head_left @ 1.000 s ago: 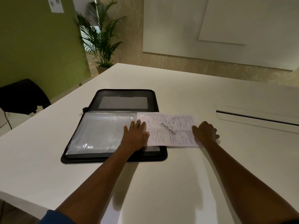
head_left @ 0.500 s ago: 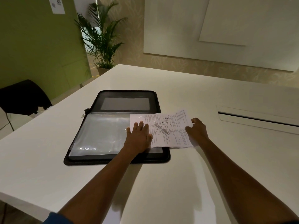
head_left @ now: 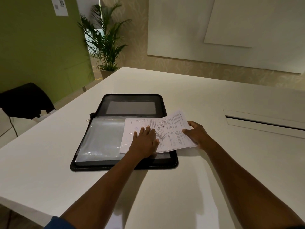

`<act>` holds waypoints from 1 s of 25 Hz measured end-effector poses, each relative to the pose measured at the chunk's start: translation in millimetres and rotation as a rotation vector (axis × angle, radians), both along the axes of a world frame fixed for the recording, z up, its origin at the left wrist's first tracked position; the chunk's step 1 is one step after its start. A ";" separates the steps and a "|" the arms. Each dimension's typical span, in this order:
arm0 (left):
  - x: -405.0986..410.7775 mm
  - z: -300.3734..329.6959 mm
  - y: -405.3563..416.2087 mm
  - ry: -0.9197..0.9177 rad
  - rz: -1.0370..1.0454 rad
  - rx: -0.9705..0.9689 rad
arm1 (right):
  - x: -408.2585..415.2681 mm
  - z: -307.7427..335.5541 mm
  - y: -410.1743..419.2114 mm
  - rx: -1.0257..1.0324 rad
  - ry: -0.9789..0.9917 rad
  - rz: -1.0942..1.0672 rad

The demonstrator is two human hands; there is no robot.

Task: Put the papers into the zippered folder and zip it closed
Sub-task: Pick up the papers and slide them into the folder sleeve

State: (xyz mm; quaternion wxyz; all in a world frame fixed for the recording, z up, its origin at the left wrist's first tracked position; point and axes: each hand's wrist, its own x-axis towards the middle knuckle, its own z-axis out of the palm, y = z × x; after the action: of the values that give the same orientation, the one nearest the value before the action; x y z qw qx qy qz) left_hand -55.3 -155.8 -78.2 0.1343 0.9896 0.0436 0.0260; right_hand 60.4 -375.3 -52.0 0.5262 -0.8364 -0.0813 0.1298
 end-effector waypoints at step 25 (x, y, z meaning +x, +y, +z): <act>-13.6 -1.0 69.4 0.015 0.233 0.077 | -14.5 -1.6 48.2 -0.105 -0.046 -0.121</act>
State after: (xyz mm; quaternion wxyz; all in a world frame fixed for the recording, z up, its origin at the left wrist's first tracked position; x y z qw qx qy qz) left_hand -69.0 -86.3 -79.2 0.0919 0.9825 0.1583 0.0356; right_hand 45.9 -327.1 -53.6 0.4863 -0.8692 -0.0359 0.0826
